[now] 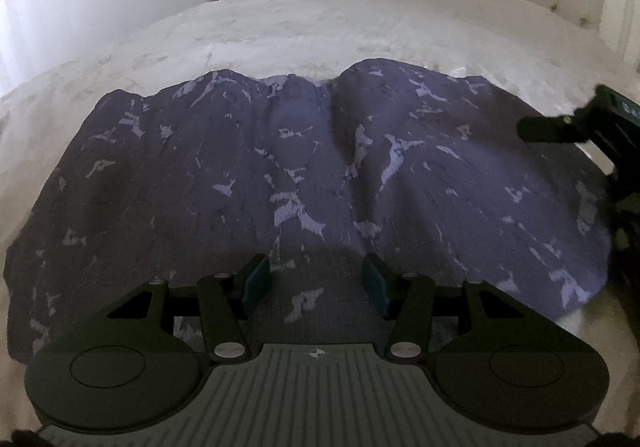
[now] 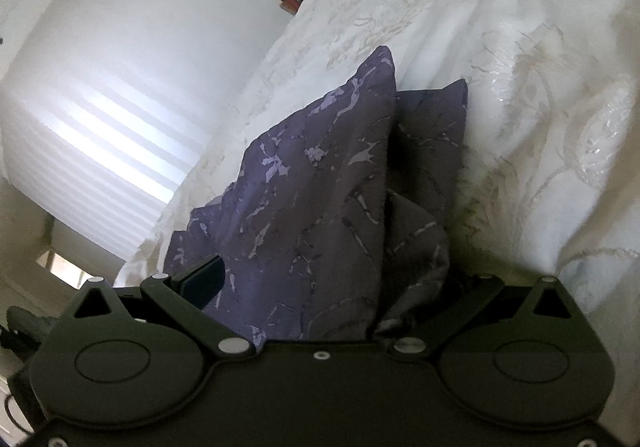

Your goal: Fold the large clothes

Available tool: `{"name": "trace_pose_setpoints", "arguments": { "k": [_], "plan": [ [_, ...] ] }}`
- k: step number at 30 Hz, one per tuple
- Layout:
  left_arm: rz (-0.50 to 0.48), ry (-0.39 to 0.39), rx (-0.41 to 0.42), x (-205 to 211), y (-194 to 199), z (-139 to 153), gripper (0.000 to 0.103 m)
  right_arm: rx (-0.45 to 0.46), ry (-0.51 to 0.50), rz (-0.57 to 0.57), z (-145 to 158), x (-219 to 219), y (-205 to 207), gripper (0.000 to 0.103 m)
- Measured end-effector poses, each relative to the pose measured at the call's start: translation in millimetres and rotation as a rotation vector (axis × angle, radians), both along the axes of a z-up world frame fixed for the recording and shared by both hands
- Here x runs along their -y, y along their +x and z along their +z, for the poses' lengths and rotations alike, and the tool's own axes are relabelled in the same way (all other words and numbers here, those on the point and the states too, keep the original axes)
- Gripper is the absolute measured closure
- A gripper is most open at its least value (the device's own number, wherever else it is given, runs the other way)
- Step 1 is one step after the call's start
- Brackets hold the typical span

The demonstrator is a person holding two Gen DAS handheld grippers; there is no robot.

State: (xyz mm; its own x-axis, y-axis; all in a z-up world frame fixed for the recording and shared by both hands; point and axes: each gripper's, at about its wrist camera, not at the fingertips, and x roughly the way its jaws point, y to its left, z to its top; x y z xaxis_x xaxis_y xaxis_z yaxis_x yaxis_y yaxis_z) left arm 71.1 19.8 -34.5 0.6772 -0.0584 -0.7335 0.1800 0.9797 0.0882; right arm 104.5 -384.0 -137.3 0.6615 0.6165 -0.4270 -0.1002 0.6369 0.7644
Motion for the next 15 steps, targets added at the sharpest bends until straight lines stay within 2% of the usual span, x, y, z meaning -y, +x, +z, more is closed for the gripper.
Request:
{"name": "trace_pose_setpoints", "arguments": {
  "k": [13, 14, 15],
  "plan": [
    [-0.010, -0.067, -0.031, -13.2, -22.4, -2.3, 0.051, -0.021, 0.078, 0.017, -0.6, 13.1, -5.3, 0.001],
    [-0.010, -0.068, -0.031, -13.1, -21.3, -3.3, 0.051, -0.022, 0.084, 0.021, -0.3, 12.4, -6.3, 0.003],
    [-0.010, -0.069, -0.031, -12.6, -21.4, -4.3, 0.051, -0.023, 0.083, 0.020, 0.3, 12.6, -7.8, 0.012]
  ]
}}
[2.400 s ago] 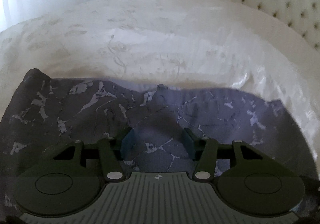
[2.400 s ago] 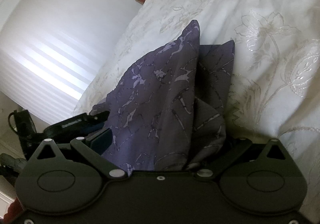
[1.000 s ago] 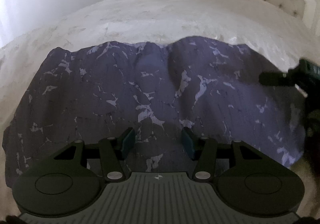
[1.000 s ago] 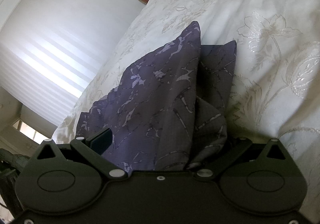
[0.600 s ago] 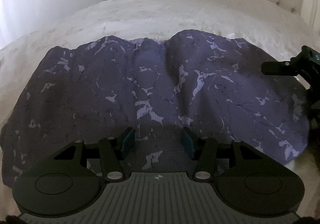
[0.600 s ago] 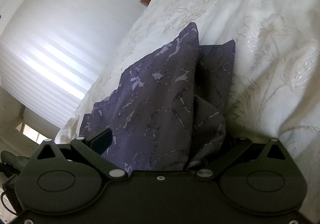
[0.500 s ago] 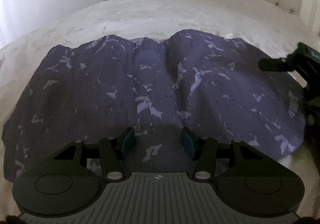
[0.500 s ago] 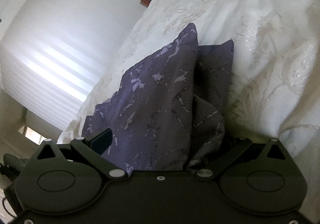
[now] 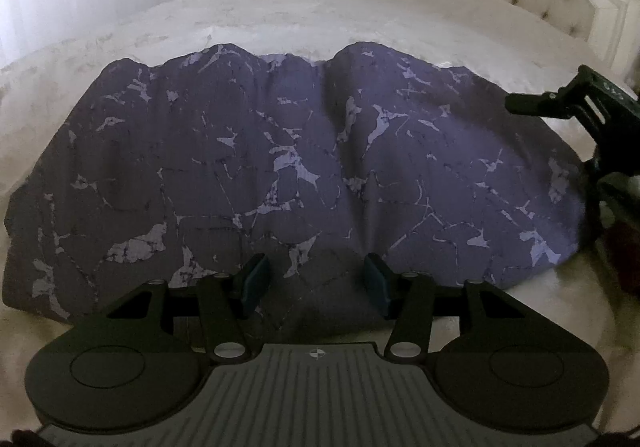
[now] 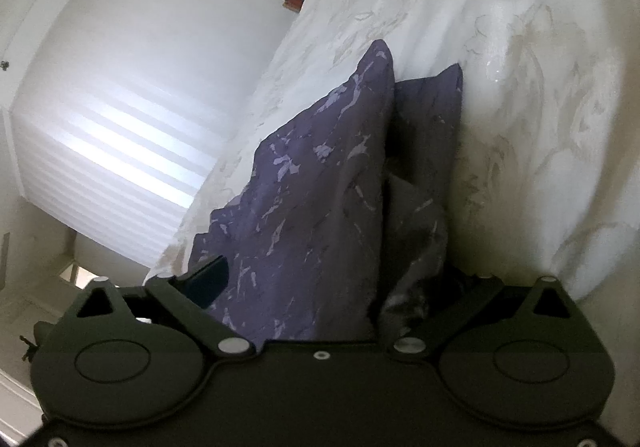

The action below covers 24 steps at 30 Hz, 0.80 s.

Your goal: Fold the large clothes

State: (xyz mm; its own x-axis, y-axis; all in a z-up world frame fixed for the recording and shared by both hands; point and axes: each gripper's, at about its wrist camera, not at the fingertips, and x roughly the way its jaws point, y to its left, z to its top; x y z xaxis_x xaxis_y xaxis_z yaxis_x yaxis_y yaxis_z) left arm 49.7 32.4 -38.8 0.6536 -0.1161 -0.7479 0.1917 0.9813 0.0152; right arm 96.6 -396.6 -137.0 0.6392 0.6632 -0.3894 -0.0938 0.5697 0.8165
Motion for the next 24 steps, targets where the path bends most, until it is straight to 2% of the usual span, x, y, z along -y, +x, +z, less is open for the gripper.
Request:
{"name": "trace_pose_setpoints", "arguments": {
  "k": [1, 3, 6, 11, 15, 21, 24],
  "plan": [
    [-0.001, -0.001, 0.002, 0.0, 0.6, -1.0, 0.051, -0.003, -0.008, -0.001, 0.1, 0.5, -1.6, 0.018],
    [-0.003, -0.003, 0.008, 0.0, -2.2, -1.9, 0.051, -0.015, -0.057, -0.012, 0.2, -0.3, -5.6, 0.046],
    [-0.002, -0.013, 0.010, -1.6, -2.7, -2.3, 0.051, -0.013, -0.045, -0.015, 0.7, -1.0, -8.7, 0.060],
    [0.006, -0.065, -0.003, -9.5, -0.4, -1.6, 0.051, 0.012, -0.048, -0.009, 24.4, -2.2, -15.9, 0.066],
    [0.011, -0.109, -0.010, -15.7, 1.1, -0.9, 0.052, 0.051, -0.034, 0.034, 62.7, -15.6, -17.7, 0.068],
    [0.027, -0.193, -0.056, -32.0, 0.0, 7.0, 0.051, 0.108, -0.053, 0.190, 121.5, -82.1, -2.3, 0.067],
    [0.042, -0.222, -0.075, -44.8, -6.7, 15.6, 0.052, 0.111, -0.041, 0.284, 132.0, -129.0, 9.3, 0.067]
  ]
}}
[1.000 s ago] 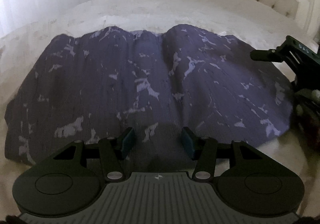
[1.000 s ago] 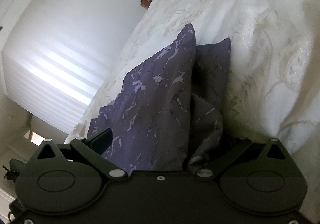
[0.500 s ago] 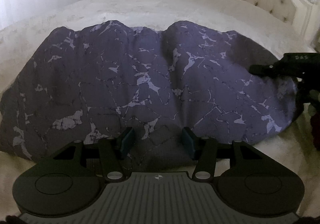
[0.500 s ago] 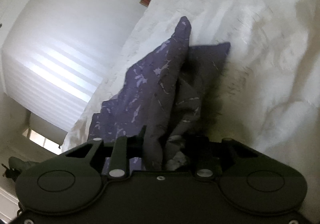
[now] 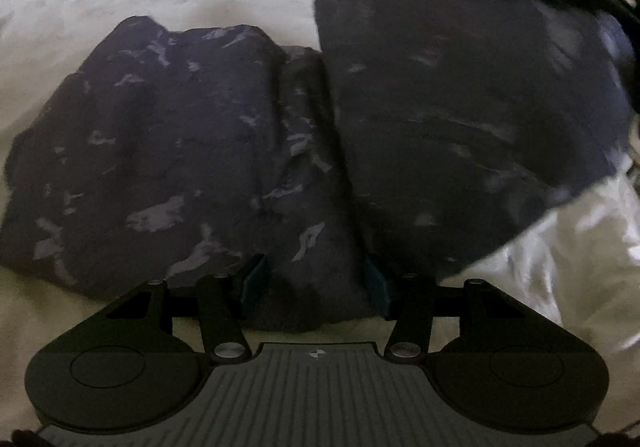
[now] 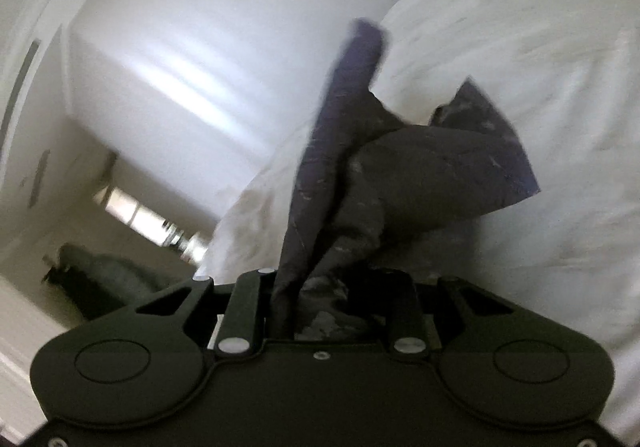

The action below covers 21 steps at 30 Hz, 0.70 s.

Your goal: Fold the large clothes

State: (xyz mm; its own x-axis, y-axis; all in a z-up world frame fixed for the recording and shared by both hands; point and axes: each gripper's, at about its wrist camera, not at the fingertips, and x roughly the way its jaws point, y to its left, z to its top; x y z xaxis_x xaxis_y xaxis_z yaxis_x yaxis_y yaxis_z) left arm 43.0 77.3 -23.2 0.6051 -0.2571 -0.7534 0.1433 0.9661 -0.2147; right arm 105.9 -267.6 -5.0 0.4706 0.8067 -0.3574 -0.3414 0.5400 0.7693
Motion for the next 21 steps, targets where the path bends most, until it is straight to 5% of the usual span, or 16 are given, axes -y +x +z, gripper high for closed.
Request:
{"name": "trace_pose_setpoints", "arguments": {
  "k": [7, 13, 19, 21],
  "plan": [
    [0.062, 0.143, 0.101, -36.1, -42.3, 33.0, 0.051, 0.003, -0.105, 0.197, -16.2, -117.0, 25.4, 0.067],
    [0.148, 0.112, 0.076, -69.3, -55.1, 37.4, 0.051, -0.046, -0.193, 0.315, -51.4, -180.6, 37.2, 0.061],
    [0.158, 0.059, 0.074, -73.5, -56.5, 42.1, 0.051, -0.017, -0.225, 0.410, -60.0, -198.5, 26.7, 0.036],
    [0.135, 0.047, 0.094, -77.9, -62.9, 48.6, 0.051, -0.009, -0.160, 0.436, -53.5, -193.5, 27.3, 0.014]
  ]
}}
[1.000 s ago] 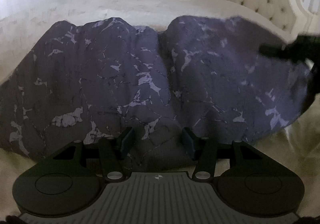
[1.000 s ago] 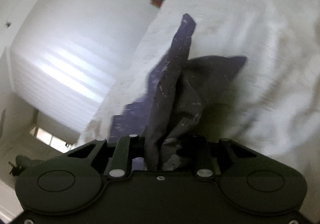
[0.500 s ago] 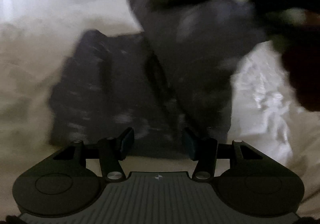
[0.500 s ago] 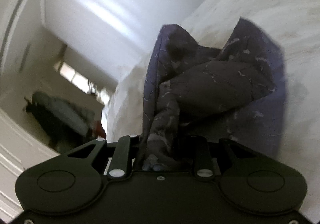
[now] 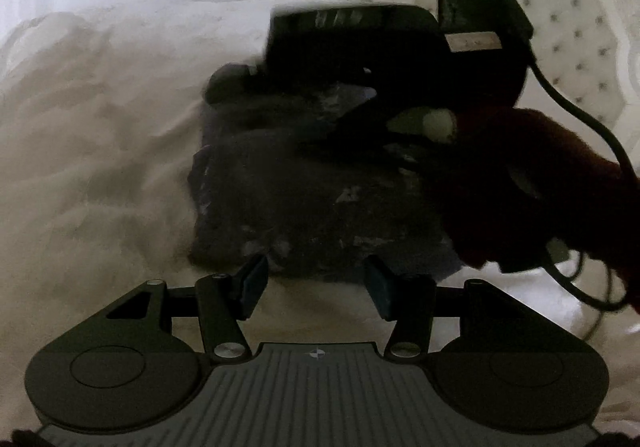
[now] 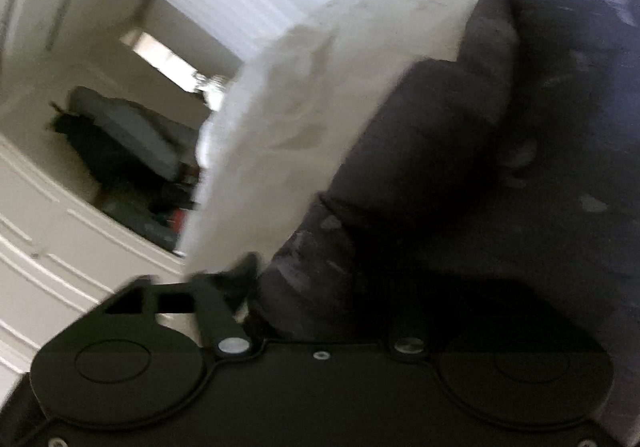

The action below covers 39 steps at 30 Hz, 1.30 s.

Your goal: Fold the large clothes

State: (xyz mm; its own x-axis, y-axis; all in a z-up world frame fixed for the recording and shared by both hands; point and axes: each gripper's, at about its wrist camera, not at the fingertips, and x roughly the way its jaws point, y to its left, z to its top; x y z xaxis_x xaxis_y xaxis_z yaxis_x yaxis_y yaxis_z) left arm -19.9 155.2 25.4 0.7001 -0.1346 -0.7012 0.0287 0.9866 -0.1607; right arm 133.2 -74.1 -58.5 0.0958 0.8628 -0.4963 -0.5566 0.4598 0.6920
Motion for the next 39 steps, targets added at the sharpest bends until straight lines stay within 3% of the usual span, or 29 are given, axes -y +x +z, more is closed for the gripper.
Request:
{"name": "trace_pose_setpoints", "arguments": {
  "k": [4, 8, 15, 19, 21, 24, 31, 39],
  "plan": [
    [-0.068, 0.007, 0.066, 7.5, -9.1, 13.7, 0.051, 0.046, 0.090, 0.014, 26.4, 17.1, -0.3, 0.011],
    [-0.108, 0.029, 0.122, 15.9, -5.4, 23.1, 0.051, 0.135, 0.124, -0.055, 51.2, 49.2, -4.8, 0.010],
    [-0.081, 0.093, 0.236, 15.4, 32.3, 26.7, 0.051, 0.227, 0.058, -0.290, 53.4, 97.5, -2.9, 0.010],
    [0.008, 0.113, 0.170, 5.2, 57.6, 3.6, 0.051, 0.266, -0.024, -0.357, 47.4, 109.6, -5.7, 0.013],
    [0.036, 0.082, 0.067, -6.0, 69.9, -20.6, 0.051, 0.306, -0.068, -0.356, 45.5, 107.5, -8.0, 0.033],
    [0.060, 0.004, 0.060, -18.3, 65.8, -32.7, 0.051, 0.370, -0.155, -0.338, 47.9, 98.2, -4.4, 0.048],
    [0.052, 0.019, 0.064, -17.8, 62.8, -30.9, 0.051, 0.505, -0.268, -0.310, 45.0, 43.7, 16.9, 0.048],
    [0.054, 0.024, 0.073, -16.2, 63.8, -33.2, 0.051, 0.394, -0.463, -0.296, -3.2, 2.6, 74.5, 0.051]
  ]
}}
